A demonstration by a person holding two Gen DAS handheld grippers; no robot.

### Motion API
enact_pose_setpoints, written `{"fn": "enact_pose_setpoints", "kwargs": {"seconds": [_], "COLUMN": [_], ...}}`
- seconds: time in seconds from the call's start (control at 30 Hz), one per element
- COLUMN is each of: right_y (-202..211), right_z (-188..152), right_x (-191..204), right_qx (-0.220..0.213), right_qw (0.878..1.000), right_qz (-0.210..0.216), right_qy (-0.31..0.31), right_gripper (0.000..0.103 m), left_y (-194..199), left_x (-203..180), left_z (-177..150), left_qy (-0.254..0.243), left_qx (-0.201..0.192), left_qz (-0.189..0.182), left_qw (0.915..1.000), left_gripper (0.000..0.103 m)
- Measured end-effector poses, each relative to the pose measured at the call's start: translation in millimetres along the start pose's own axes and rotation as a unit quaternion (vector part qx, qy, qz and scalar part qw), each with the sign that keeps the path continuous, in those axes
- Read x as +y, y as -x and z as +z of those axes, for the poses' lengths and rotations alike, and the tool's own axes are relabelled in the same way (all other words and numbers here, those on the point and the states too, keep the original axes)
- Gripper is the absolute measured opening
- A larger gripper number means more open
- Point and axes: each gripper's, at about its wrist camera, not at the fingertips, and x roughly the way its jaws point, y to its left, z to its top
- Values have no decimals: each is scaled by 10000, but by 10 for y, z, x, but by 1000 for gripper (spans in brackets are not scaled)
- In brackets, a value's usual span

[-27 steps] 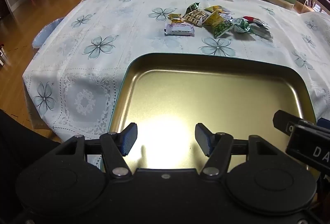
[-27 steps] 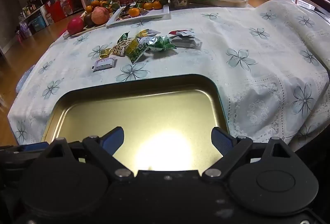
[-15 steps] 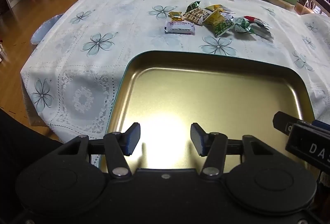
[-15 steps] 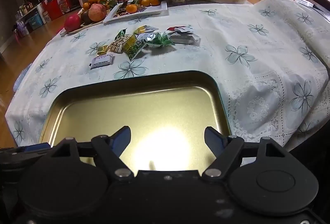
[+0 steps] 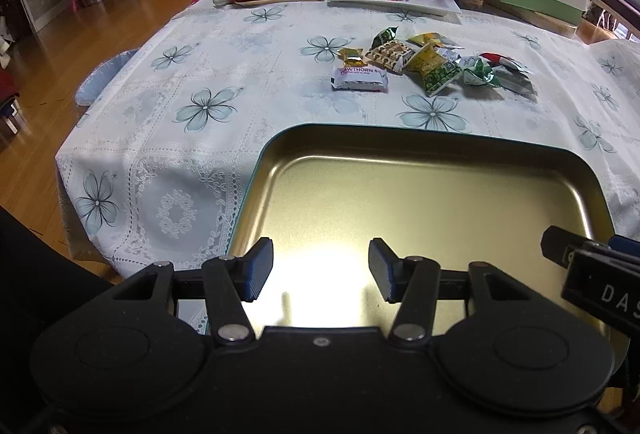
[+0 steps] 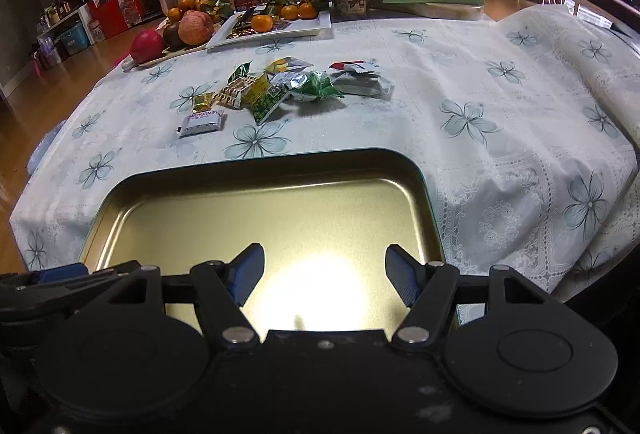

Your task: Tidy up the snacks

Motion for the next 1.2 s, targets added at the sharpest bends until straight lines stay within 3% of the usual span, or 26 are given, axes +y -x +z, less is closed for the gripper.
{"fn": "enact_pose_setpoints", "kwargs": {"seconds": [0.27,0.4,0.6,0.77,0.93,1.2], "right_y": [113,58,-65,-43,-113,-53], "right_z": [24,47,80,127,159,224], "right_x": [54,31,86,30,41,-34], "right_qx": [-506,-142,385,307,493,392], "right_qw": [9975,9995,9978,9982,9967,9981], "right_qz": [-454,-263,-505,-507,-650,-405], "right_qy": [193,122,183,-76,-33,-257], "right_gripper": [103,103,102,103,102,86], "left_y": [5,7,21,26,28,31], "left_x": [-25,-16,-20,-11,-7,3], "left_z": [-4,3,3,15,18,30], "left_qy": [-37,-10,-6,8,0,35], "left_qx": [-50,-34,-88,-117,-125,-101], "left_qz": [27,-12,35,84,64,3], "left_qw": [10000,10000,10000,9999,9999,9999], "left_gripper": [58,58,58,58,58,58]}}
